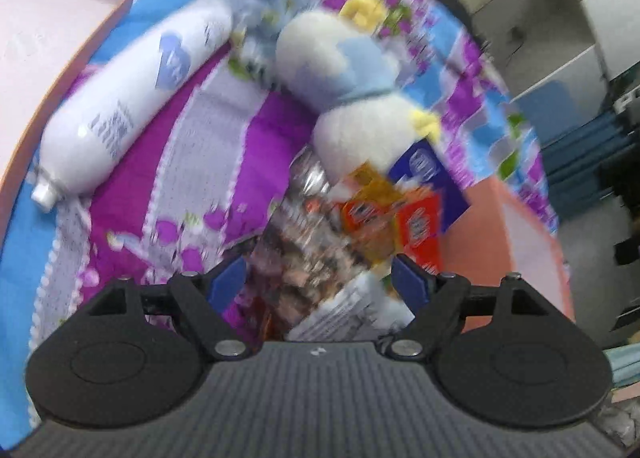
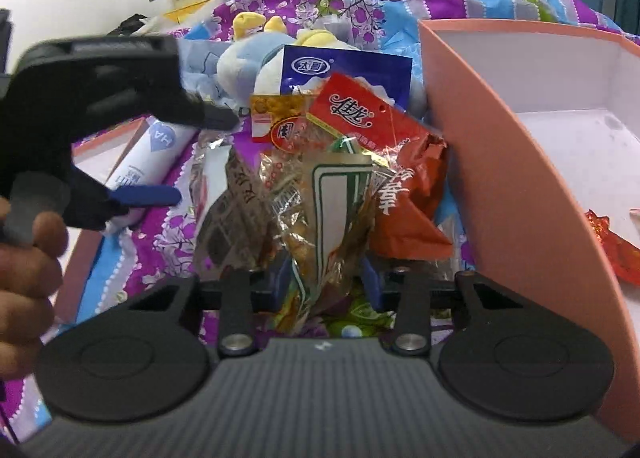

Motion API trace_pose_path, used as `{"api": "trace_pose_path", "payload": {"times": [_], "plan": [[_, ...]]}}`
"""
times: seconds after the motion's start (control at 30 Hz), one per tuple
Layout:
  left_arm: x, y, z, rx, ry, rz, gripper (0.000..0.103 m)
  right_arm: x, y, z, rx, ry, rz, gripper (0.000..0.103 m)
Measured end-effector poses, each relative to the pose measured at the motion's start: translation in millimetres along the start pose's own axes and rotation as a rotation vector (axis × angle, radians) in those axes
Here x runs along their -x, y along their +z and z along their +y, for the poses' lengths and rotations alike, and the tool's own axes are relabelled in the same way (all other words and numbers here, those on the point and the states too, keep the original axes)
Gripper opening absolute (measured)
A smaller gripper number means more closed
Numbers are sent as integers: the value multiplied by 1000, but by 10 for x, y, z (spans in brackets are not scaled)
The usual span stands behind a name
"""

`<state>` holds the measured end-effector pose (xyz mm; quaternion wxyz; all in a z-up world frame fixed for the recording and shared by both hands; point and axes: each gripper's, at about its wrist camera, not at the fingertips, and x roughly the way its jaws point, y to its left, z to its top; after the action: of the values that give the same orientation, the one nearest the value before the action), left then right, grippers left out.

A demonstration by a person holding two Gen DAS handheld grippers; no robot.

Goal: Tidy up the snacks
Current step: 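Grasp the clear shrimp-chip bag with the left tool while the right tool grasps the green packet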

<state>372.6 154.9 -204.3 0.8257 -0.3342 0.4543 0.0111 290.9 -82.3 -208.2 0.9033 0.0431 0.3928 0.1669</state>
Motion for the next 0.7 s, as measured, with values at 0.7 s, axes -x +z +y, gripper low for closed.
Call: {"api": "trace_pose_path", "payload": {"times": [0.7], "plan": [[551, -423, -335, -239, 123, -51, 52, 339, -82, -14, 131, 61, -118, 19]]}}
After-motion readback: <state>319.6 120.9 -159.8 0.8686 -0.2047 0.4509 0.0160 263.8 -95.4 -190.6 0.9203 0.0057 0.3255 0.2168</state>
